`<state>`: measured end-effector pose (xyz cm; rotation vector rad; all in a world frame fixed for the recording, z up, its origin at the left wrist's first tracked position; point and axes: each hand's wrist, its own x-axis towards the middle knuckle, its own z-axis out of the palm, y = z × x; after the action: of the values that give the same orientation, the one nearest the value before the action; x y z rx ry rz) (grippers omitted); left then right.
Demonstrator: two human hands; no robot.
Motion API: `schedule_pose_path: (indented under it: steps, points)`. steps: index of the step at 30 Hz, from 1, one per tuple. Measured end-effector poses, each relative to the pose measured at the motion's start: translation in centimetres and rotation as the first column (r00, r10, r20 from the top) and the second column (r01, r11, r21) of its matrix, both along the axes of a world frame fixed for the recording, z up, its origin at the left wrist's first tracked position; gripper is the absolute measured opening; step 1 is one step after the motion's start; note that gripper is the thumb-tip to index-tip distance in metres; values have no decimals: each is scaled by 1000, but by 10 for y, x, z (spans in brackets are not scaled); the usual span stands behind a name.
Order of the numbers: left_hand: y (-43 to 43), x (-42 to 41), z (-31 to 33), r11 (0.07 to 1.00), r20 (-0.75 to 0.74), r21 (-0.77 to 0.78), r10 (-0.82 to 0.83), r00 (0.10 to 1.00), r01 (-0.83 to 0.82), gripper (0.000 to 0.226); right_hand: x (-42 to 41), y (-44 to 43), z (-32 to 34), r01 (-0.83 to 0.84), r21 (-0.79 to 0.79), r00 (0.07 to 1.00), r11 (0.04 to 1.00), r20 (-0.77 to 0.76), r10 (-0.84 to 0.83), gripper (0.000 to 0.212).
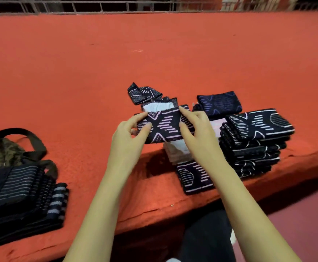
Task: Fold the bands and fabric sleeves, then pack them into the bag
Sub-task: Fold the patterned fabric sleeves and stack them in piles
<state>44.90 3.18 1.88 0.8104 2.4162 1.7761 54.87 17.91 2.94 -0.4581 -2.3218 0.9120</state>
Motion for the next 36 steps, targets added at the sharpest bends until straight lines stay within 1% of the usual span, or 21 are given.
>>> schedule_pose_path:
  steps: [2,4,7,10,13,15,17,19,20,22,24,25,26,29,31,33,36]
  points:
    - [-1,19,-7,998,32,-8,-68,997,69,34,31,2,-9,-2,-6,1000,1000,3,3,40]
    - [-5,39,-19,987,102,24,-162,981,161,28,58,5,-21,10,13,1000,1000,-15,-10,38]
    - [-9,65,-46,966,221,73,-260,940,249,36,83,4,-39,56,29,996,998,-68,-54,37]
    - [-5,79,-71,969,306,82,-248,919,235,38,96,-7,-56,145,-31,977,989,-150,-148,37]
    - [0,86,-83,978,344,50,-209,915,204,40,103,-16,-75,243,-164,951,956,-155,-268,46]
    - [0,87,-86,977,340,32,-210,917,212,39,108,-21,-86,317,-235,929,919,-119,-351,46]
    - [0,86,-86,976,319,16,-211,924,217,40,112,-22,-93,350,-278,922,895,-66,-381,46]
    - [1,86,-83,979,291,0,-194,937,203,41,113,-20,-95,302,-350,940,887,-44,-338,40]
    - [1,87,-80,980,279,12,-196,940,201,41,114,-19,-94,269,-374,948,888,-58,-312,41]
    - [4,91,-74,976,252,67,-216,943,206,41,115,-18,-87,230,-358,951,905,-116,-287,47]
    - [10,95,-70,972,226,110,-229,947,208,41,115,-15,-83,268,-301,932,915,-159,-326,49]
    - [15,96,-69,972,211,104,-226,951,209,41,115,-13,-82,302,-275,923,913,-155,-352,49]
    - [19,97,-71,976,196,70,-217,956,207,41,115,-10,-84,331,-248,922,910,-121,-368,50]
    - [27,96,-77,980,140,-68,-177,974,188,39,117,-3,-91,385,-152,923,910,70,-379,47]
    - [27,96,-77,974,79,-138,-169,982,179,39,117,-1,-91,402,-98,912,910,133,-388,42]
    - [27,97,-78,967,31,-185,-172,985,174,39,116,1,-88,404,-61,902,913,194,-386,42]
    - [26,97,-79,957,-17,-250,-157,987,148,41,114,1,-84,429,-13,862,903,305,-405,44]
